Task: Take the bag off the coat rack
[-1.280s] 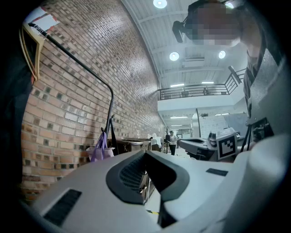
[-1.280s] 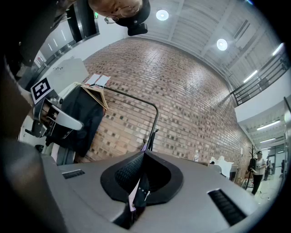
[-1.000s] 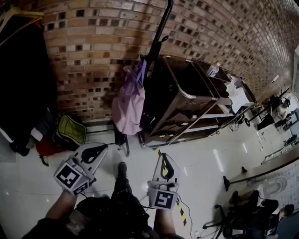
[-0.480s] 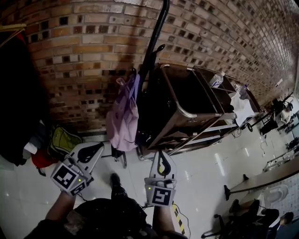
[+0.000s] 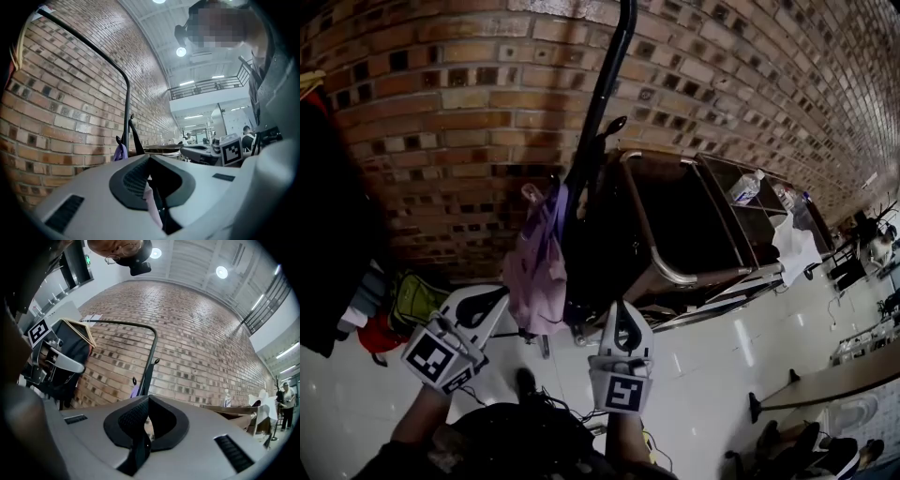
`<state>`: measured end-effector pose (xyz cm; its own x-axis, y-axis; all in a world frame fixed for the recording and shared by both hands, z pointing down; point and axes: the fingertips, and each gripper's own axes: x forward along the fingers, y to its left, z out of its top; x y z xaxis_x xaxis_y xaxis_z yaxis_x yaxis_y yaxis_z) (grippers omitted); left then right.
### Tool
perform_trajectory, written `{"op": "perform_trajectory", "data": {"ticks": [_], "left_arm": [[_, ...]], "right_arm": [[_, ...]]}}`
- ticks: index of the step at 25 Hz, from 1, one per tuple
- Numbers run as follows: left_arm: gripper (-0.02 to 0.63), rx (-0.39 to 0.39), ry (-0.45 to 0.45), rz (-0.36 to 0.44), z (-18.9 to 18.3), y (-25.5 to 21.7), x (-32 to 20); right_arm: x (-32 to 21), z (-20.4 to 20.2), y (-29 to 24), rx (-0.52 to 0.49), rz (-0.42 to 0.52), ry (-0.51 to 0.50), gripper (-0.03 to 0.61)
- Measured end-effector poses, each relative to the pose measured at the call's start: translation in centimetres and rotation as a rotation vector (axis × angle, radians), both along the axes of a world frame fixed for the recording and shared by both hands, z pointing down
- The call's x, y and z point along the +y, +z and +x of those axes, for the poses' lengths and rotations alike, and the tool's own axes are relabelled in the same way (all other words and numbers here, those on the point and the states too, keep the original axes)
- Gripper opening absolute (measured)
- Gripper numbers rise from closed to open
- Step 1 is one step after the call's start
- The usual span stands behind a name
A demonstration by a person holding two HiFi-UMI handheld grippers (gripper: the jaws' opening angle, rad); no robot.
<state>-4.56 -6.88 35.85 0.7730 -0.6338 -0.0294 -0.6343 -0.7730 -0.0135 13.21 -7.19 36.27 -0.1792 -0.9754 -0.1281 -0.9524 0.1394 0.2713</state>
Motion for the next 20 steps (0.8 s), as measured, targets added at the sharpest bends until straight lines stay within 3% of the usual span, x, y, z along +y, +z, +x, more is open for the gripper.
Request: {"op": "perform_trajectory", "data": {"ticks": [8, 14, 20], "left_arm": [[0.018, -0.015, -0.039, 0.011, 1.5, -0.2, -5.2], [0.018, -0.032, -0.065, 0.021, 3.0, -0.2, -8.2], [0.018, -0.038, -0.098, 0.040, 3.9, -0.6, -10.5]], "right_arm": [[-6.0, 0.9, -0.7, -0.043, 0.038, -0.068, 0.011], [-9.3, 0.5, -3.0, -0.171, 0.129, -0.278, 0.011], [-12.8, -0.2, -3.1, -0.222, 0.111, -0.344, 0.023]]}}
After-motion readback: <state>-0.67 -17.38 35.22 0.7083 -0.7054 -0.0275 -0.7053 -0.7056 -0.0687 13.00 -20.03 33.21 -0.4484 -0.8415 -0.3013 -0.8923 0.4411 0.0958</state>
